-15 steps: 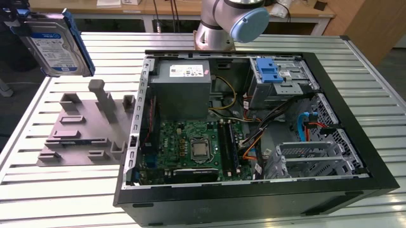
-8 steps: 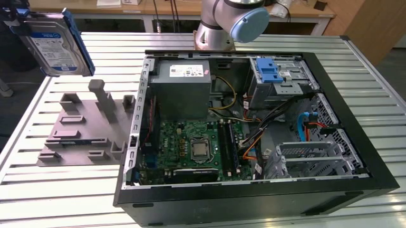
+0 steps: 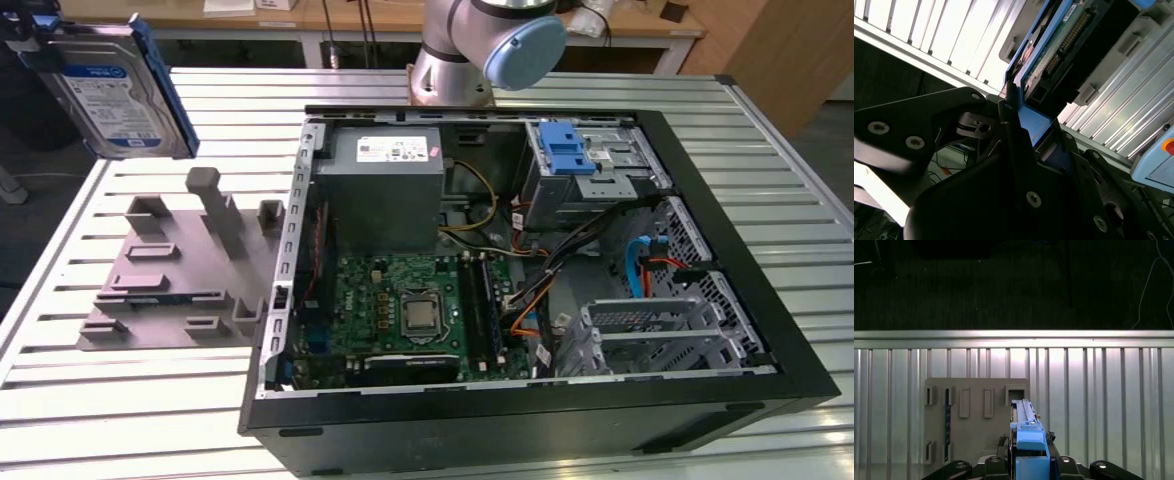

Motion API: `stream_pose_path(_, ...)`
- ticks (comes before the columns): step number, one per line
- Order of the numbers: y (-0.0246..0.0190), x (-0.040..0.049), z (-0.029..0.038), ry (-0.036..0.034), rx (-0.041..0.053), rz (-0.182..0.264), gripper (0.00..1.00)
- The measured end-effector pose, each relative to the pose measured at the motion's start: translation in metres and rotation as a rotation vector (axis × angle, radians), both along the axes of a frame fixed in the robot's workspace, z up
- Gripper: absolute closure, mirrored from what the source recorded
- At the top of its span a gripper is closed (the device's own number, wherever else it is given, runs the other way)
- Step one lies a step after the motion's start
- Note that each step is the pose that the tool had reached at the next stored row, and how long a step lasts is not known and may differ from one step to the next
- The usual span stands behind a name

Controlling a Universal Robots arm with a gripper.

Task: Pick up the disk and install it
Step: 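Pick up the disk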

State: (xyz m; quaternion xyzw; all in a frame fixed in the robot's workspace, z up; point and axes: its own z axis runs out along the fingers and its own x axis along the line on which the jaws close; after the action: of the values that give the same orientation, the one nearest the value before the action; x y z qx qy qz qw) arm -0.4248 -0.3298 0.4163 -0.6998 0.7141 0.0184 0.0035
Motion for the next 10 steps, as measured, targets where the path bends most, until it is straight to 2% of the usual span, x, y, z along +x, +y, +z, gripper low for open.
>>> stream_pose_path(10,0.0,0.0,0.003,-0.0001,0.0001,0.0,0.64)
